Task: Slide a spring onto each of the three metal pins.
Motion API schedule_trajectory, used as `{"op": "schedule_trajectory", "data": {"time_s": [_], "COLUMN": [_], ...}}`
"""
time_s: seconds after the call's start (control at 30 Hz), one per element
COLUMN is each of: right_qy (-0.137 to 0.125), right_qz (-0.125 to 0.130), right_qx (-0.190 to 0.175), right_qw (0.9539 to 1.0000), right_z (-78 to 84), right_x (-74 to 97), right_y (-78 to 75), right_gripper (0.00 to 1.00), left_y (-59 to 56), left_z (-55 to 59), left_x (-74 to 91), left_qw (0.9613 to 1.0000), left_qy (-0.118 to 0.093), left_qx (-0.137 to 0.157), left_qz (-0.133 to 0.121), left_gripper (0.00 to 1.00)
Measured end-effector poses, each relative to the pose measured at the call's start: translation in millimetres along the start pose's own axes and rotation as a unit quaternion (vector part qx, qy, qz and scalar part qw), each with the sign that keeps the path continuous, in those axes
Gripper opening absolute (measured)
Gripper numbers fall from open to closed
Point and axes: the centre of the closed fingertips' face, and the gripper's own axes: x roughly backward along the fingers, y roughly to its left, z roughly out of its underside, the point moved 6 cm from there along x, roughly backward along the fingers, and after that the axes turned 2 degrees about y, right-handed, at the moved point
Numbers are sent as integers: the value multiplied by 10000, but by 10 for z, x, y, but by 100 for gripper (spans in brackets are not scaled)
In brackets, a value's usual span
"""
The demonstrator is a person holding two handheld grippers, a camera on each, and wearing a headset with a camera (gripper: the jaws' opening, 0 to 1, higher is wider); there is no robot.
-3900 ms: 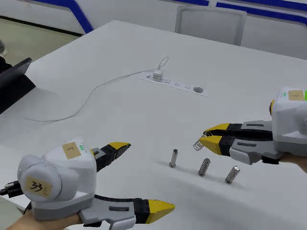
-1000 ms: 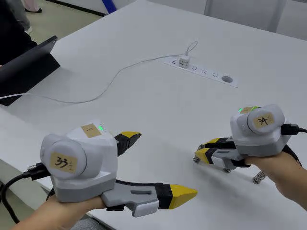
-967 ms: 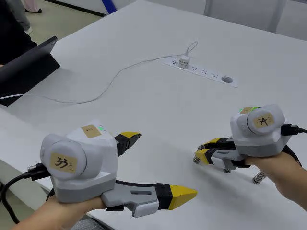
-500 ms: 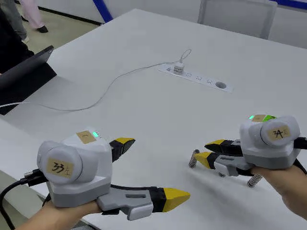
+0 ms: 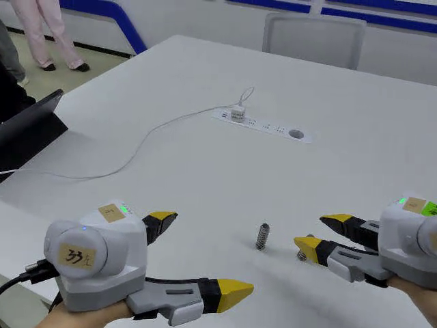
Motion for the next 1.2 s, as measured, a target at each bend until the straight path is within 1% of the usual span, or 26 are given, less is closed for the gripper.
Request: {"op": "schedule_trajectory", "data": {"time_s": [0.03, 0.07, 0.13, 0.23, 0.37, 0.43, 0.53, 0.57, 0.63, 0.67, 0.7, 0.77, 0.83, 0.9, 0.97, 1.03, 1.07, 1.17, 1.2], "right_qy": [-115, -205, -297, -460, -501, -532, -549, -541, -590, -632, -661, -677, -618, -651, -686, -707, -731, -909, -997], "right_qz": [45, 133, 260, 467, 776, 993, 1201, 1309, 1419, 1412, 1388, 1478, 1596, 1756, 1869, 1947, 2024, 2104, 2153], "right_qx": [-76, -65, -81, -229, -270, -362, -493, -602, -850, -947, -969, -962, -935, -1015, -1098, -1152, -1189, -1195, -1211], "right_qw": [9999, 9997, 9992, 9976, 9954, 9930, 9900, 9881, 9845, 9834, 9833, 9820, 9808, 9771, 9738, 9715, 9693, 9660, 9639], "right_z": [-17, -27, -31, -13, 69, 132, 234, 279, 344, 361, 379, 416, 463, 501, 549, 578, 595, 609, 603], "right_x": [52, 133, 238, 424, 603, 698, 819, 874, 950, 969, 987, 1039, 1089, 1145, 1191, 1224, 1251, 1314, 1333], "right_y": [-8, -26, -43, -63, -77, -98, -128, -139, -151, -145, -142, -125, -124, -131, -143, -147, -153, -137, -135], "right_gripper": [44, 46, 48, 52, 56, 59, 62, 62, 63, 65, 68, 74, 75, 75, 77, 78, 80, 81, 82], "left_y": [2, 10, 17, 27, 43, 50, 48, 49, 46, 45, 44, 39, 42, 48, 65, 71, 73, 67, 63], "left_z": [1, 3, 5, -9, -17, -22, -17, -15, -17, -17, -17, -21, -31, -43, -45, -54, -57, -61, -64], "left_x": [0, 1, 5, 19, 29, 31, 31, 30, 29, 29, 29, 28, 29, 35, 38, 39, 39, 34, 31], "left_qw": [10000, 10000, 10000, 9999, 9998, 9997, 9998, 9998, 9998, 9998, 9998, 9998, 9997, 9996, 9995, 9994, 9993, 9993, 9993], "left_qy": [-1, 0, -1, -68, -115, -142, -122, -108, -109, -106, -106, -113, -156, -195, -204, -233, -247, -265, -271], "left_qx": [12, 33, 57, 126, 131, 121, 103, 86, 69, 65, 59, 45, 59, 79, 99, 119, 131, 146, 138], "left_qz": [-2, -12, -27, -54, -104, -129, -148, -156, -156, -154, -155, -159, -160, -190, -229, -246, -251, -225, -215], "left_gripper": [100, 100, 100, 100, 100, 100, 100, 100, 100, 100, 100, 100, 100, 100, 100, 100, 100, 100, 100]}}
